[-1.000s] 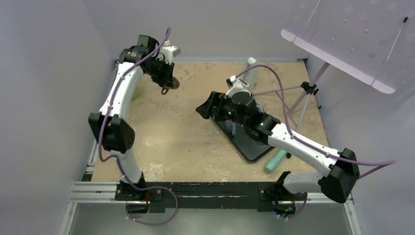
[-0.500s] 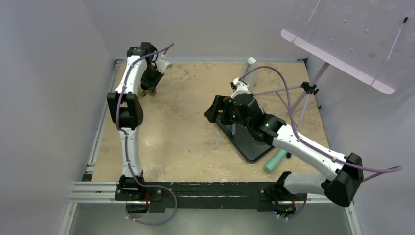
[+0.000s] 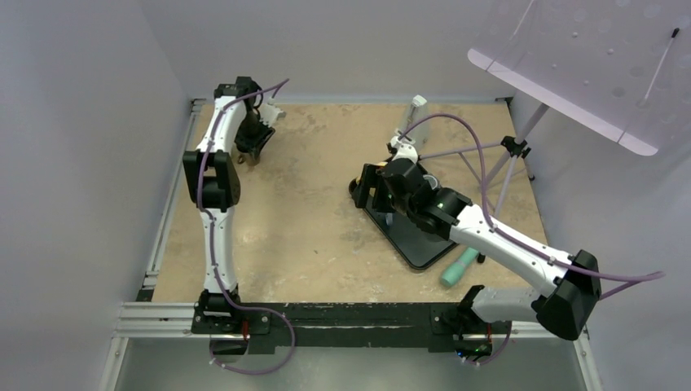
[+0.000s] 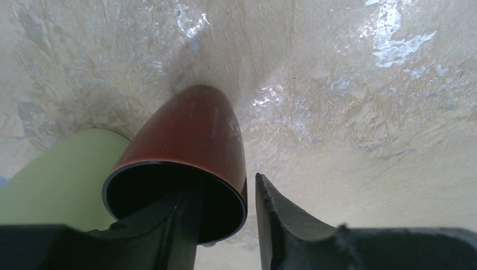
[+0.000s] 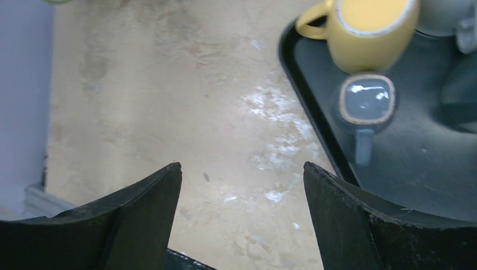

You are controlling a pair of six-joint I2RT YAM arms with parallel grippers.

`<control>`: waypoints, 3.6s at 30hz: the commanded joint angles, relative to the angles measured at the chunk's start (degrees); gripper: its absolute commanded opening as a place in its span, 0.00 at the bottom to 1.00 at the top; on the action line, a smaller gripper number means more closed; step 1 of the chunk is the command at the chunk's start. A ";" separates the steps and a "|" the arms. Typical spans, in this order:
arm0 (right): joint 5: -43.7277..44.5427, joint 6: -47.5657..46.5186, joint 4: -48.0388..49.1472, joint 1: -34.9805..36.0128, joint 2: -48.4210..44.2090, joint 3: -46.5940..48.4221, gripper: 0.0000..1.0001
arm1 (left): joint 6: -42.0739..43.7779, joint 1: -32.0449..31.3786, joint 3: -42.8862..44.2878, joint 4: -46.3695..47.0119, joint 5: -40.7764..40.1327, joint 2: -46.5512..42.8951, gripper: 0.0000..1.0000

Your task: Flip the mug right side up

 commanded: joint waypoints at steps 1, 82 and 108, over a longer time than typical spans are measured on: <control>10.60 2.37 -10.51 0.05 4.00 3.14 0.81 | 0.55 0.72 1.23 2.23 -0.75 -3.37 0.48; -25.99 9.11 48.30 -3.02 -2.28 1.22 0.00 | -50.05 -7.36 -34.46 32.39 61.22 -58.70 0.70; -31.77 5.86 36.68 -2.55 8.42 7.03 0.84 | -30.66 -11.36 -33.07 21.30 37.07 -62.31 0.00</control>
